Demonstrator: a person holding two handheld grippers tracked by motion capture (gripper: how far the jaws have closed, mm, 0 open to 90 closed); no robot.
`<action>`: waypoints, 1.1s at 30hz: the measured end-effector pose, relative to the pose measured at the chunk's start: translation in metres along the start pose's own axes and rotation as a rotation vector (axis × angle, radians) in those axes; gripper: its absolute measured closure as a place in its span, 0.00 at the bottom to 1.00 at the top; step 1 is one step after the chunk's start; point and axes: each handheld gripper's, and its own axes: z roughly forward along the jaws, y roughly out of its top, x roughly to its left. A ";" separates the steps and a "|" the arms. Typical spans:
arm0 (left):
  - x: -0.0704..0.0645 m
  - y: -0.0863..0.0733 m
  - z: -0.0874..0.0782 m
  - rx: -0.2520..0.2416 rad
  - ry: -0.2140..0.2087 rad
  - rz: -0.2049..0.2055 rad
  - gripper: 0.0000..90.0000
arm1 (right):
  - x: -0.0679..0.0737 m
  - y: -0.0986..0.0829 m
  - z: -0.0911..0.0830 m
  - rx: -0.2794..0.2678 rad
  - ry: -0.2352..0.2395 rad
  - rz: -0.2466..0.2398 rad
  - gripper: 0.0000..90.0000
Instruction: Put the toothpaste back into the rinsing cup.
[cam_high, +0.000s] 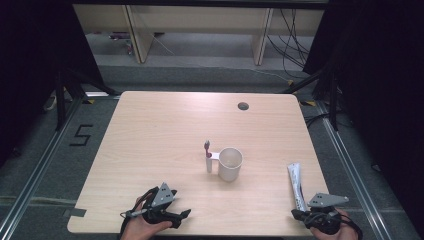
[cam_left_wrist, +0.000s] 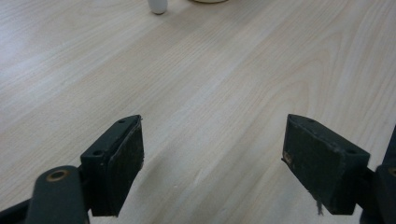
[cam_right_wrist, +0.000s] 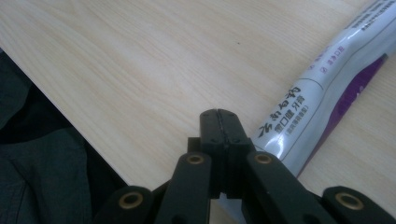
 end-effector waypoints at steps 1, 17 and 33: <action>0.001 0.000 0.000 0.002 -0.002 0.004 0.22 | 0.000 -0.001 0.001 -0.010 -0.003 0.008 1.00; 0.001 0.001 0.002 0.013 0.002 0.003 0.22 | -0.011 0.022 -0.018 -0.008 -0.100 0.056 0.65; 0.002 0.001 0.002 0.008 -0.003 0.001 0.22 | -0.035 0.052 0.004 0.127 -0.194 0.151 0.41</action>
